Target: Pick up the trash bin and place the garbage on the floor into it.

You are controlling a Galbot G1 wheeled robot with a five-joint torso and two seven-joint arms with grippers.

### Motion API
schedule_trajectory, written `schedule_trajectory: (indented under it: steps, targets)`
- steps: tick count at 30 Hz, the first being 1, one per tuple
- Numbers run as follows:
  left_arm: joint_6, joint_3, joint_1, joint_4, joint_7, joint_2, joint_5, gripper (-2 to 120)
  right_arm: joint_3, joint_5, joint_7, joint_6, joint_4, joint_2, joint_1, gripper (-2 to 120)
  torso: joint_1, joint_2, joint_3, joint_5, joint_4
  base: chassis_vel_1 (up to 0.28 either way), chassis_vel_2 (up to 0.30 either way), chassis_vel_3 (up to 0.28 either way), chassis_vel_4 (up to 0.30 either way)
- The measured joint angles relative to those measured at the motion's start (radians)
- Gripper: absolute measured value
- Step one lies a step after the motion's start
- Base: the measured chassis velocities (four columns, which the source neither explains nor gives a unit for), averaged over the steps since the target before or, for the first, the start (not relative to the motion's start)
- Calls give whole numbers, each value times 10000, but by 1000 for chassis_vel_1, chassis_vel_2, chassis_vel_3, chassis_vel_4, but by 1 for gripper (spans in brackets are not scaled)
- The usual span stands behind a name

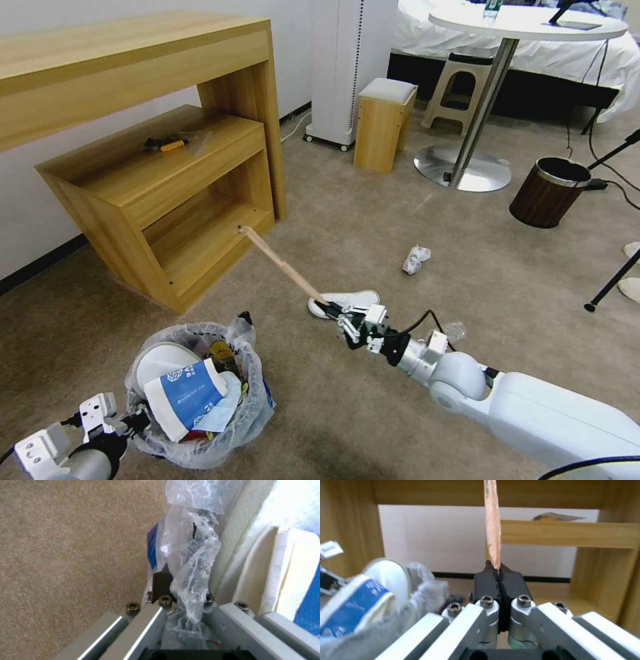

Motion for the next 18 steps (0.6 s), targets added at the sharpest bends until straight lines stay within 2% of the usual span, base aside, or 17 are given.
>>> schedule_trajectory:
  steps: [18]
  targets:
    - [33, 69, -49, -128, -19, -192, 109, 0, -2662, 493, 377, -338, 212, 1179, 2404, 0, 0, 0, 0, -1, 1, 0, 0, 0, 0]
